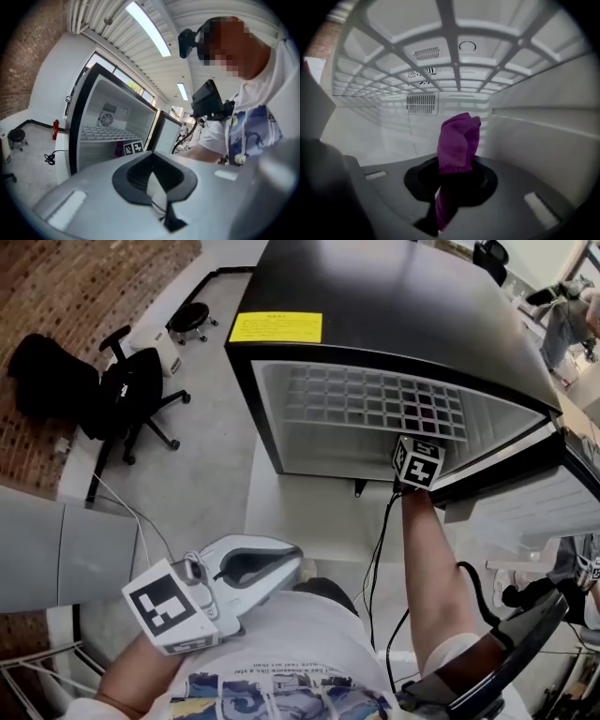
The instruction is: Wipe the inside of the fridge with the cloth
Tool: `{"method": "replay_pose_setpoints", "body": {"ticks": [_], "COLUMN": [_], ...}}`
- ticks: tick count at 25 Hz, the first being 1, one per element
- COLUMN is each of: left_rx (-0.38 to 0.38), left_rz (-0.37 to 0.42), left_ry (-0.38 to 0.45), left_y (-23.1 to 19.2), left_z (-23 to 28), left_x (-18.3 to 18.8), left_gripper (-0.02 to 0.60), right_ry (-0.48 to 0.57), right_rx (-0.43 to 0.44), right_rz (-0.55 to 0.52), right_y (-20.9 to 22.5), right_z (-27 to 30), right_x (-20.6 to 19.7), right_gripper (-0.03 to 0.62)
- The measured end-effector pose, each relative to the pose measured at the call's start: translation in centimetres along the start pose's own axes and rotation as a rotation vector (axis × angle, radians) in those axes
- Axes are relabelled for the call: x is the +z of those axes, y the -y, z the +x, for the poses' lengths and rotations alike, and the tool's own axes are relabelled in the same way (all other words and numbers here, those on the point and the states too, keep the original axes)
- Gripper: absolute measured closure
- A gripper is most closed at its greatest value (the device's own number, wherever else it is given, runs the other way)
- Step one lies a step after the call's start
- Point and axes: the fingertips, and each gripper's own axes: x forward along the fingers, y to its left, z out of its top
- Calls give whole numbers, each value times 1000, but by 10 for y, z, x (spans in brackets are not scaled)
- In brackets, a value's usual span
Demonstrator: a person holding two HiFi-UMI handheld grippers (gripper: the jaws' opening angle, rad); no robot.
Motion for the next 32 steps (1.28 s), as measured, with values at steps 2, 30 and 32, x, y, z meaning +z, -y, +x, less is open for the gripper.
{"method": "replay_pose_setpoints", "body": {"ticks": [2,30,32], "left_rx": [18,127,140], "left_rz": [-3,-69,-76], "left_ry": [-4,-8,-4], "left_y": [-5,-25,-26], "left_z": [2,-15,-20], "left_x": [1,-5,-8], "left_gripper": [574,574,574], "right_ry": [-30,-111,-110], "right_rx": [-10,318,339], "right_rz": [1,26,28], "right_y": [2,-150,-163], "right_z": [12,38,38], "right_x": [-6,-21,-20], "right_gripper": [542,542,542]}}
